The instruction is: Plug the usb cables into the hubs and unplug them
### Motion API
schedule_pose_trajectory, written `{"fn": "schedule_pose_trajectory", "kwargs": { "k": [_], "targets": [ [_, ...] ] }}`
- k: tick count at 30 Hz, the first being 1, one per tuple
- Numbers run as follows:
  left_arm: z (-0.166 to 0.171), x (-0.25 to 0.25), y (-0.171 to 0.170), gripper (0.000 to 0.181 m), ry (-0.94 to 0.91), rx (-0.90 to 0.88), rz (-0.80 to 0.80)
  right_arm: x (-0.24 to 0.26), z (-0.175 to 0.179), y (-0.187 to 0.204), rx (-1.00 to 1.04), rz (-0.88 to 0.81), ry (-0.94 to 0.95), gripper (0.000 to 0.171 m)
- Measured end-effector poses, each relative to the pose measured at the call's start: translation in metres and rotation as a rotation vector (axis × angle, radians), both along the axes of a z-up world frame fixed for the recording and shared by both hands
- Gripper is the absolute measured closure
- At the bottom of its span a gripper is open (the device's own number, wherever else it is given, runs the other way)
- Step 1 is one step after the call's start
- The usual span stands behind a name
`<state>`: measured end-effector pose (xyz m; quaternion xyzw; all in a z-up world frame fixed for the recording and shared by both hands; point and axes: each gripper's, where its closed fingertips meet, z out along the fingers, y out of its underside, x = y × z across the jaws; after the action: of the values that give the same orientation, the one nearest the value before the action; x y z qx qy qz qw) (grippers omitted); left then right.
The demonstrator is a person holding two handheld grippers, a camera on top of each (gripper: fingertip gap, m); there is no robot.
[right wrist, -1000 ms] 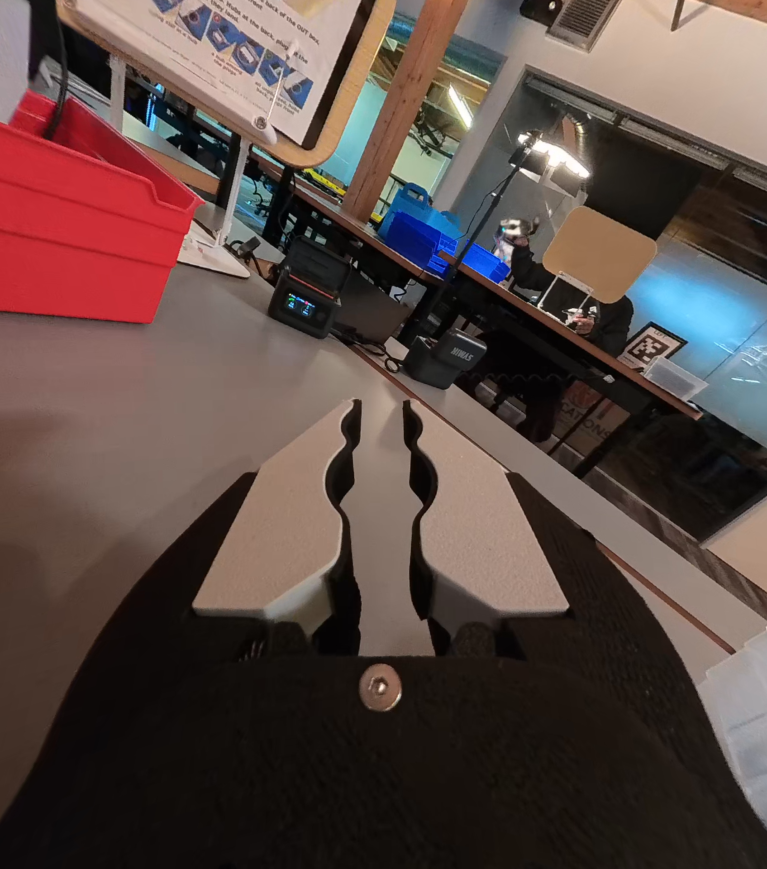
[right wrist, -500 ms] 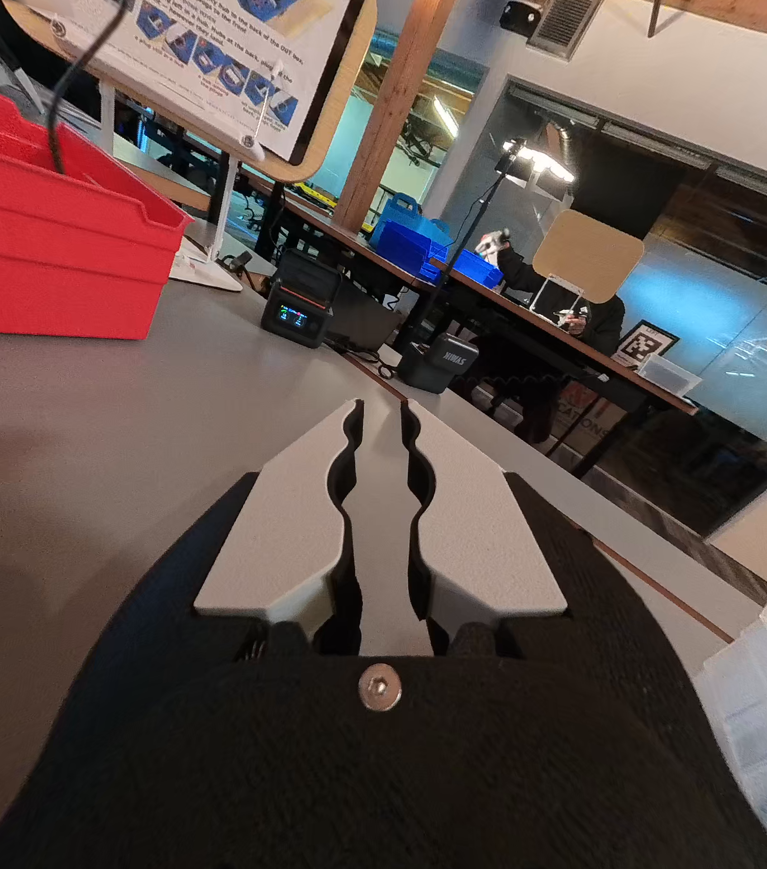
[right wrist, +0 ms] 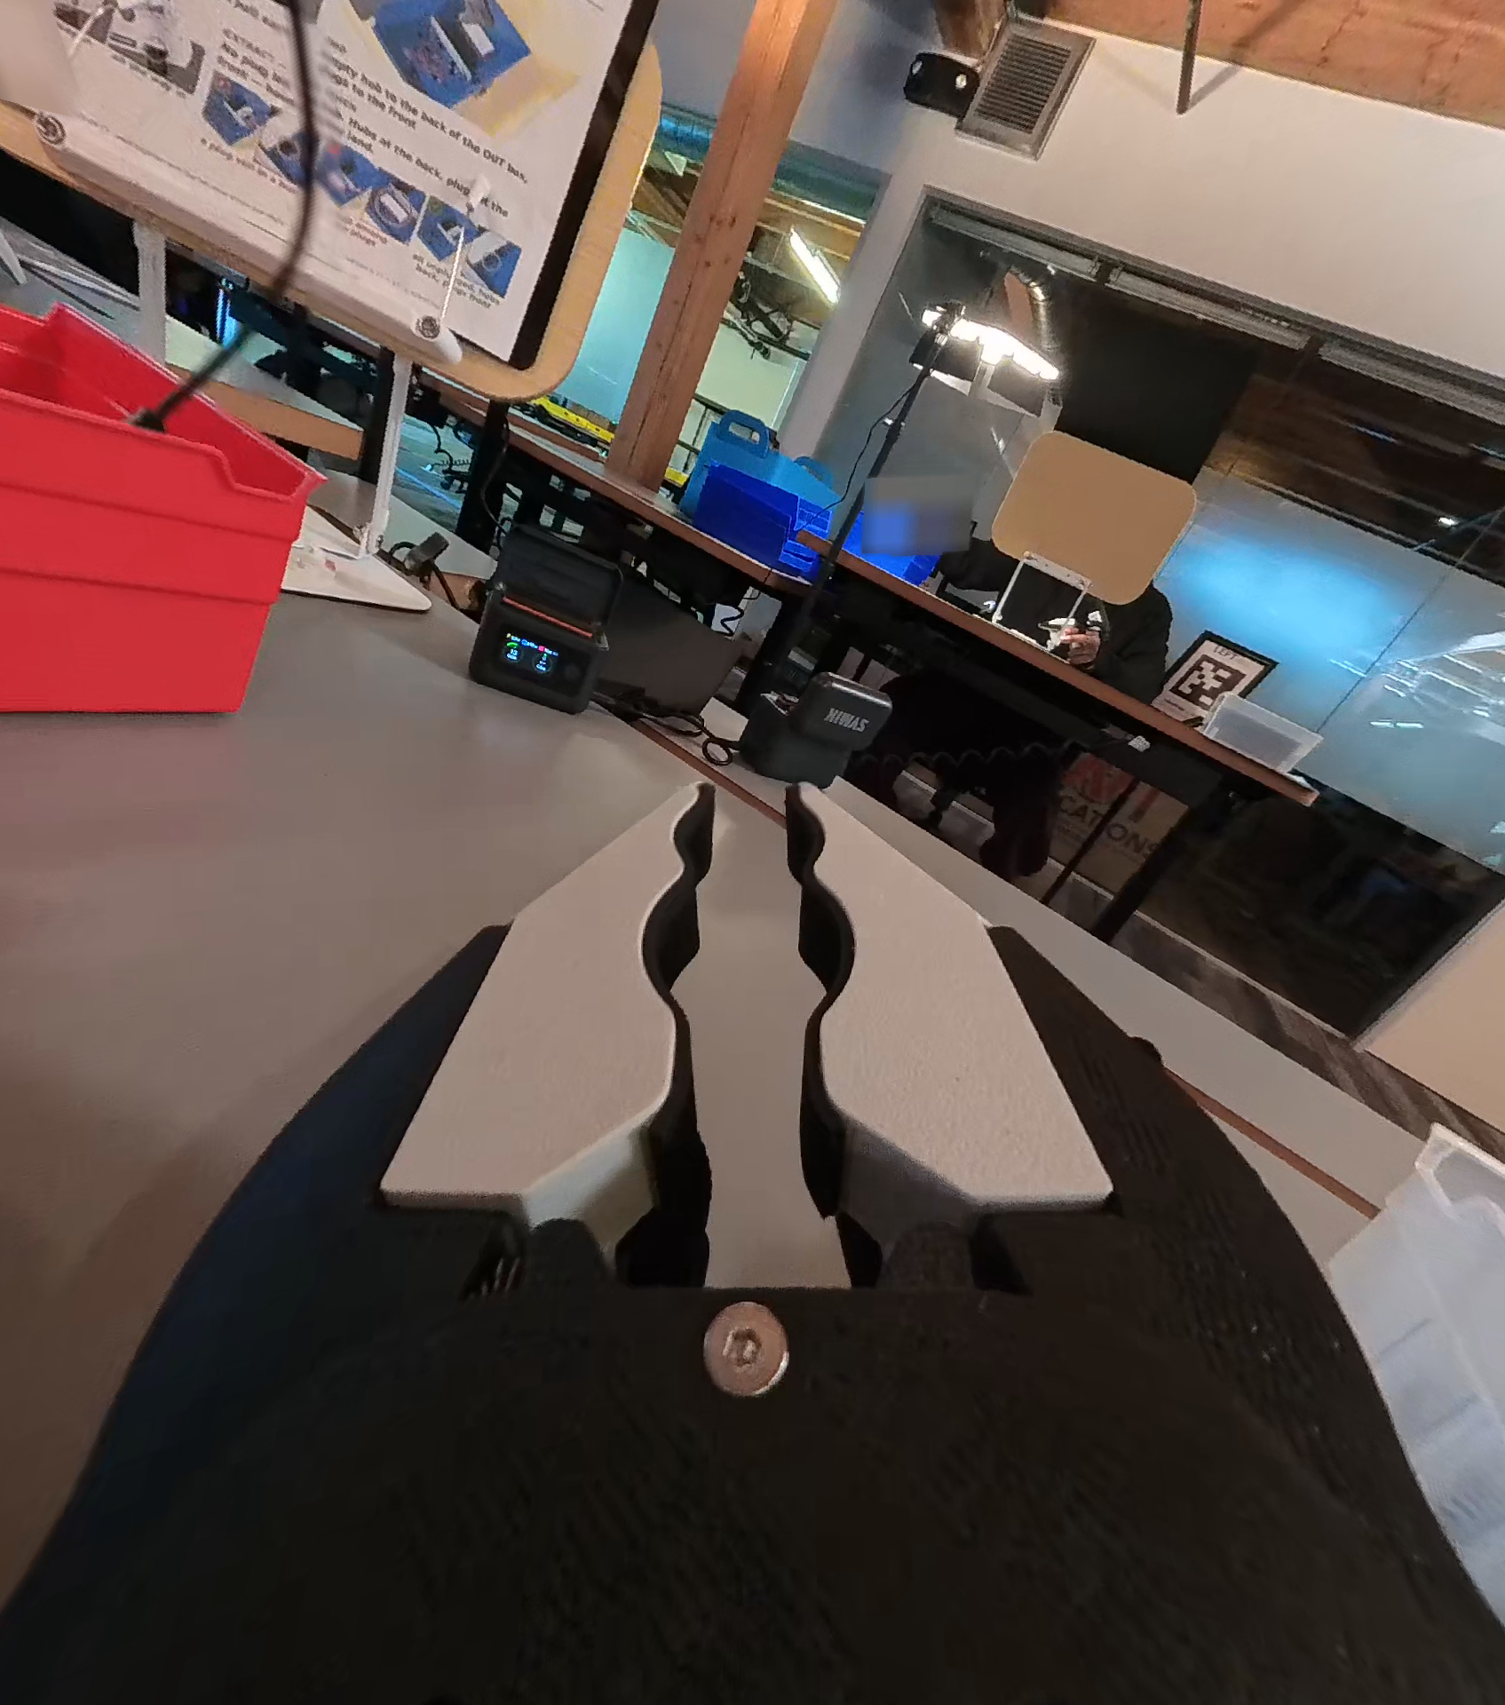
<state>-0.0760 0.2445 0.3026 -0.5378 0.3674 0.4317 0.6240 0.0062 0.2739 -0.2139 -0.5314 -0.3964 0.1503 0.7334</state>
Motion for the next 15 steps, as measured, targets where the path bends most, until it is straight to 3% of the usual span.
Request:
{"fn": "schedule_pose_trajectory", "kwargs": {
  "k": [4,7,11,15],
  "targets": [
    [0.046,0.036,0.0,0.173,-0.034,0.07,-0.052,-0.001,0.003,-0.002,0.011,0.003,0.007,0.157],
    [0.058,0.059,0.004,0.173,-0.145,0.015,-0.147,0.002,0.009,-0.003,0.049,-0.019,0.002,0.157],
    [0.045,0.078,0.017,0.173,-0.24,-0.069,-0.238,0.017,0.021,0.002,0.084,-0.081,0.039,0.157],
    [0.004,0.079,0.043,0.173,-0.317,-0.182,-0.261,0.026,0.026,0.006,0.043,-0.083,0.108,0.158]
  ]
}}
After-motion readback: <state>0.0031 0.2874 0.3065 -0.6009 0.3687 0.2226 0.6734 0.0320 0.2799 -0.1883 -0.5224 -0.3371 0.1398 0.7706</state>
